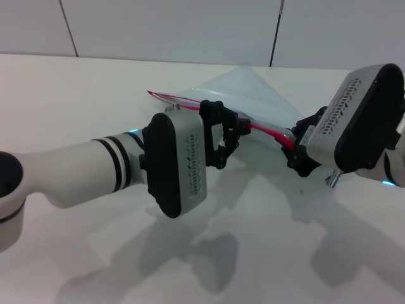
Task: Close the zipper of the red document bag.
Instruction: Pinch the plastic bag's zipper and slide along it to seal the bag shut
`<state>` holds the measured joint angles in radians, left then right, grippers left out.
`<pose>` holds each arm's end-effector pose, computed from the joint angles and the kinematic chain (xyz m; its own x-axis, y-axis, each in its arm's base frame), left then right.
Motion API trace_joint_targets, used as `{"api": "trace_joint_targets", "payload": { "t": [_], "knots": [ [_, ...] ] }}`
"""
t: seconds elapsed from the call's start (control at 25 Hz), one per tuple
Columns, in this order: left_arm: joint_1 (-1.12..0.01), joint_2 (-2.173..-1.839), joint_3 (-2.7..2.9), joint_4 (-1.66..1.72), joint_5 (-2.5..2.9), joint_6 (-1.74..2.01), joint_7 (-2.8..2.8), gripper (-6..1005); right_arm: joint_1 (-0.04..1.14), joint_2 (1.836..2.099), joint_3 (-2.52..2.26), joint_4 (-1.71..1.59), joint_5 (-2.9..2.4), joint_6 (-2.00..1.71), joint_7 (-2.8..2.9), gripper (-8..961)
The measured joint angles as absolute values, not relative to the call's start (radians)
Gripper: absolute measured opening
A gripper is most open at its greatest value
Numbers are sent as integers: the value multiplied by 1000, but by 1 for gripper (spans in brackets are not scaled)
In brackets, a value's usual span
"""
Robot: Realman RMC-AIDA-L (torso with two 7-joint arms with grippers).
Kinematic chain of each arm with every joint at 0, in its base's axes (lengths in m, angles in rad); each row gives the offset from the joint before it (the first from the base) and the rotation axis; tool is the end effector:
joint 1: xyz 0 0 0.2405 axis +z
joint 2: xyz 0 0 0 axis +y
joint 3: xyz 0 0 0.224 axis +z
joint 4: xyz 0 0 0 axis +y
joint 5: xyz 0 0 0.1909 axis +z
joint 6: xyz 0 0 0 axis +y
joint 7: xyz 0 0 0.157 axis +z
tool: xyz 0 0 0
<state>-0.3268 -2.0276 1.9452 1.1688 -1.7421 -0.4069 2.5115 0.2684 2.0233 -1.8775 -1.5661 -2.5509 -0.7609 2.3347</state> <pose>-0.1358 0.3295 -0.0655 0.8226 -0.5397 -0.1788 -0.5122 -0.5670 -0.6451 0.1384 0.3199 -0.0317 0.9936 -0.1017 0.0488 -0.0487 -0.7771 -0.6275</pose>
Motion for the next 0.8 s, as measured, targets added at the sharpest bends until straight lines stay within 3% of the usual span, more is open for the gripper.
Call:
{"api": "trace_joint_targets", "payload": {
  "t": [0.8],
  "knots": [
    [-291, -2026, 1944, 1190, -1755, -309, 2523, 16, 265, 2025, -1864, -1554, -2551, -761, 2335, 49]
  ]
}}
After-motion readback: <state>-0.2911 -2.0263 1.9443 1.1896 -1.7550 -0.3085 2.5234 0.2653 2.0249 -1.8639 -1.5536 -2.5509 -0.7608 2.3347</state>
